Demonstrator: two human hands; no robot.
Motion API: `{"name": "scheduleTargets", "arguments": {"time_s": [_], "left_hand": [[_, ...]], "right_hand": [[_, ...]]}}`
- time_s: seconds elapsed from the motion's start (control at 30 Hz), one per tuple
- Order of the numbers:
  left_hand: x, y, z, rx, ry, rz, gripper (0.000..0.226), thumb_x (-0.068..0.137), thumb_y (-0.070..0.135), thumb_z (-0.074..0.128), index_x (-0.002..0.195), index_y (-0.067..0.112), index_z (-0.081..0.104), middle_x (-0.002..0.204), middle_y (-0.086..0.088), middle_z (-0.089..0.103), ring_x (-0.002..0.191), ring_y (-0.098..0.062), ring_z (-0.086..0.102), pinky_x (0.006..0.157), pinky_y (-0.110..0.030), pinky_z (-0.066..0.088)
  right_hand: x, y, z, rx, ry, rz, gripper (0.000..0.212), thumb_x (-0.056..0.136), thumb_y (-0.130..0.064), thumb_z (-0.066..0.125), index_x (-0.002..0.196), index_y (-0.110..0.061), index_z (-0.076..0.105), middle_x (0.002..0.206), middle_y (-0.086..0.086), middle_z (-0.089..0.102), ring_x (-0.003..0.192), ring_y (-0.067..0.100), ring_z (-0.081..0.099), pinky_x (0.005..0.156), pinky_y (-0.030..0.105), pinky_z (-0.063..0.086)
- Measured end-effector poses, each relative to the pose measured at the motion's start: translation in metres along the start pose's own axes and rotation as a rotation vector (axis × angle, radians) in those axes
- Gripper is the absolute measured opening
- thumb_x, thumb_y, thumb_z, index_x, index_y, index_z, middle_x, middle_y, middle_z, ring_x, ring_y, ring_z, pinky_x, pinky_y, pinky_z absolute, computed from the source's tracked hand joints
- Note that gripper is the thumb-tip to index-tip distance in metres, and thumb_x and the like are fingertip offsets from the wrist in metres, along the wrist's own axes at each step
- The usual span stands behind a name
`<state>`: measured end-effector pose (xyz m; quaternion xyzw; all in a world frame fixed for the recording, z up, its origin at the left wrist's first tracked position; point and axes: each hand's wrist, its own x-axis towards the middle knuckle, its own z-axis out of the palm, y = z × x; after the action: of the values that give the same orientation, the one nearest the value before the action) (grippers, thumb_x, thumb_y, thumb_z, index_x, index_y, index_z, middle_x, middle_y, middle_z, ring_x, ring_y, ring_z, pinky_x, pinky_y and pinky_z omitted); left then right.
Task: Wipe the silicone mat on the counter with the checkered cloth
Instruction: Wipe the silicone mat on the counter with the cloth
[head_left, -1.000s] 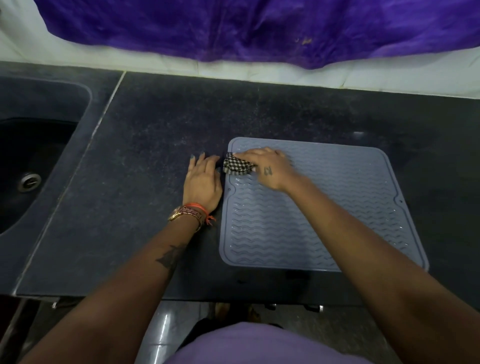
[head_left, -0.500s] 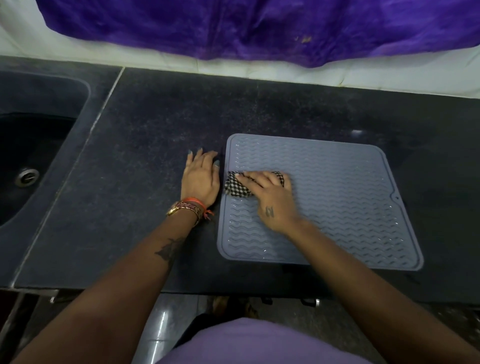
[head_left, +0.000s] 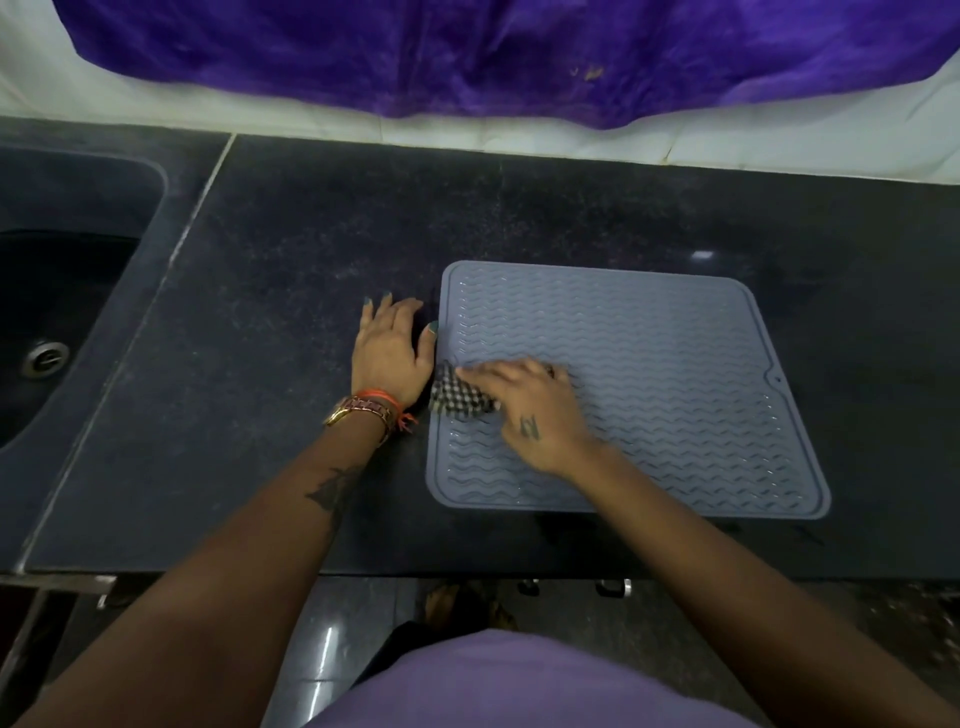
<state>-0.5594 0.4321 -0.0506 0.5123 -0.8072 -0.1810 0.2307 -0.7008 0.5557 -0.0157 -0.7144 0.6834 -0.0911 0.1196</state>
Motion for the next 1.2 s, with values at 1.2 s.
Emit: {"name": "scheduleTargets", "arguments": {"time_s": [1.2], "left_hand": [[-0.003, 0.003, -0.001, 0.127, -0.056, 0.105, 0.054, 0.087, 0.035, 0.035, 0.127, 0.001, 0.049, 0.134, -0.021, 0.051, 0.134, -0.036, 0.035, 0.118, -0.045, 0.012]], "right_hand": [[-0.105, -0.015, 0.022, 0.074, 0.24, -0.099, 0.067, 0.062, -0.002, 0.064, 0.12, -0.035, 0.058, 0.12, -0.013, 0.064, 0.102, 0.015, 0.062, 0.092, 0.036, 0.033]]}}
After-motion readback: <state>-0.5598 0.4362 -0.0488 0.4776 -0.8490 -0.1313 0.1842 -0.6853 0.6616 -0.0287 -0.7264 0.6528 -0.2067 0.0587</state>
